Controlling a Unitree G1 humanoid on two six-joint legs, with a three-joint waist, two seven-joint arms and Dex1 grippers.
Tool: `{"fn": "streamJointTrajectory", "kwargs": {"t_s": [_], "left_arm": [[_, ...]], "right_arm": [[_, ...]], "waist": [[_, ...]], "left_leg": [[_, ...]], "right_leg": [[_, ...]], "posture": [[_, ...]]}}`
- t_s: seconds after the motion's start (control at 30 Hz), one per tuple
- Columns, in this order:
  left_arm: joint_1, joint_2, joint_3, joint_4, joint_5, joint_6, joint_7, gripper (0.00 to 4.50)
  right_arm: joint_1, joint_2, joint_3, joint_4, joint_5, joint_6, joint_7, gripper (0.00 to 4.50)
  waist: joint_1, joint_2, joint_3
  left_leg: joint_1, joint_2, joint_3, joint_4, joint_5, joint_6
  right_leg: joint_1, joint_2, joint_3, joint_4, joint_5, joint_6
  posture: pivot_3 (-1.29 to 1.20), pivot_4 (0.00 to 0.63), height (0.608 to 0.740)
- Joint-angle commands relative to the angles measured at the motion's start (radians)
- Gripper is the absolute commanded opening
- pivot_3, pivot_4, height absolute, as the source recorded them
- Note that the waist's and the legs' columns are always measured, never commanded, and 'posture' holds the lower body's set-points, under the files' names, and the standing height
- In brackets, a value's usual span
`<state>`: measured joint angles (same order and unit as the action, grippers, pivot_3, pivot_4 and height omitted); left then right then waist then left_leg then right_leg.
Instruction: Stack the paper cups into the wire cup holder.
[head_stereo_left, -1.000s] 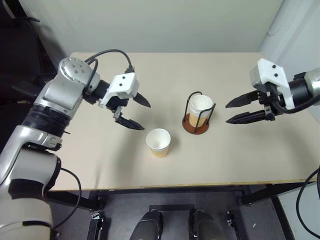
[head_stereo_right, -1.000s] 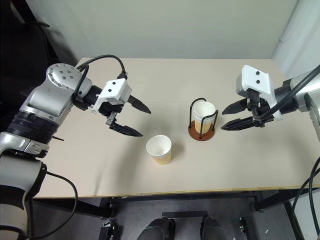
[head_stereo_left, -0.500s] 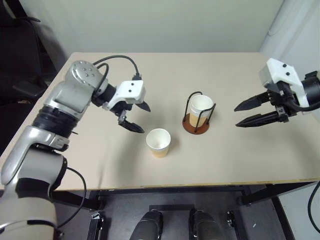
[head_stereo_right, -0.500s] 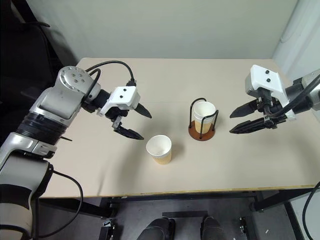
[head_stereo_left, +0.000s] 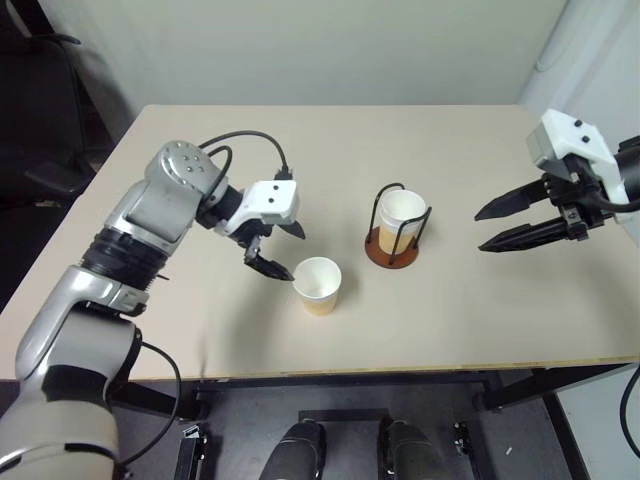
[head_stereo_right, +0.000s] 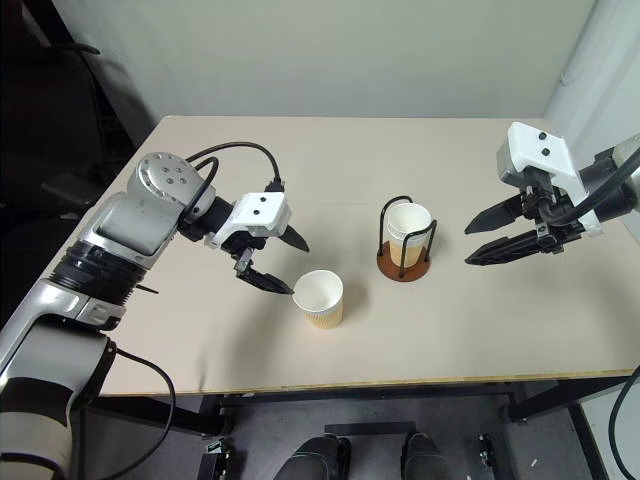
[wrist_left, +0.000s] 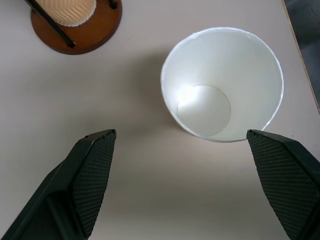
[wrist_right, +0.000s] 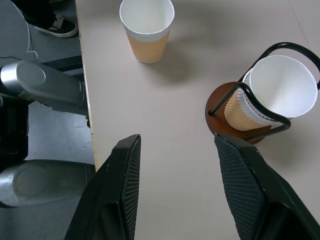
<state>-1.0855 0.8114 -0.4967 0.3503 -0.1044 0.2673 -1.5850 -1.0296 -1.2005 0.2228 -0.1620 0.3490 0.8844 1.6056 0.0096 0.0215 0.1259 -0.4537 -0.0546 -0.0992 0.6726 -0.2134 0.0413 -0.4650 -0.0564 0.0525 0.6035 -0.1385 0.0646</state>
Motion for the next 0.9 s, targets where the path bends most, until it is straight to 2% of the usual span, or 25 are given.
{"fn": "streamJointTrajectory", "kwargs": {"t_s": [0.03, 0.43, 0.57, 0.9], "left_arm": [[0.000, 0.000, 0.035, -0.033, 0.011, 0.000, -0.029, 4.50], [-0.010, -0.029, 0.017, 0.009, 0.046, -0.058, -0.029, 4.50], [-0.014, -0.027, 0.004, 0.014, 0.031, -0.072, -0.029, 3.67], [-0.055, -0.017, -0.031, 0.050, 0.006, -0.083, -0.029, 0.05]], "right_arm": [[-0.019, -0.018, -0.009, -0.016, 0.000, 0.004, -0.001, 2.30], [0.002, -0.018, -0.027, -0.028, 0.009, 0.004, -0.025, 2.30], [0.008, -0.017, -0.031, -0.029, 0.012, 0.003, -0.033, 2.33], [0.024, -0.013, -0.037, -0.028, 0.014, -0.008, -0.052, 2.33]], "waist": [[0.000, 0.000, 0.000], [0.000, 0.000, 0.000], [0.000, 0.000, 0.000], [0.000, 0.000, 0.000]], "left_leg": [[0.000, 0.000, 0.000, 0.000, 0.000, 0.000], [0.000, 0.000, 0.000, 0.000, 0.000, 0.000], [0.000, 0.000, 0.000, 0.000, 0.000, 0.000], [0.000, 0.000, 0.000, 0.001, 0.000, 0.000]], "right_leg": [[0.000, 0.000, 0.000, 0.000, 0.000, 0.000], [0.000, 0.000, 0.000, 0.001, 0.000, 0.000], [0.000, 0.000, 0.000, 0.001, 0.000, 0.000], [0.000, 0.000, 0.000, 0.002, 0.000, 0.000]], "posture": [[0.00, 0.150, 0.740], [0.00, 0.150, 0.740], [0.00, 0.150, 0.740], [0.00, 0.150, 0.740]]}}
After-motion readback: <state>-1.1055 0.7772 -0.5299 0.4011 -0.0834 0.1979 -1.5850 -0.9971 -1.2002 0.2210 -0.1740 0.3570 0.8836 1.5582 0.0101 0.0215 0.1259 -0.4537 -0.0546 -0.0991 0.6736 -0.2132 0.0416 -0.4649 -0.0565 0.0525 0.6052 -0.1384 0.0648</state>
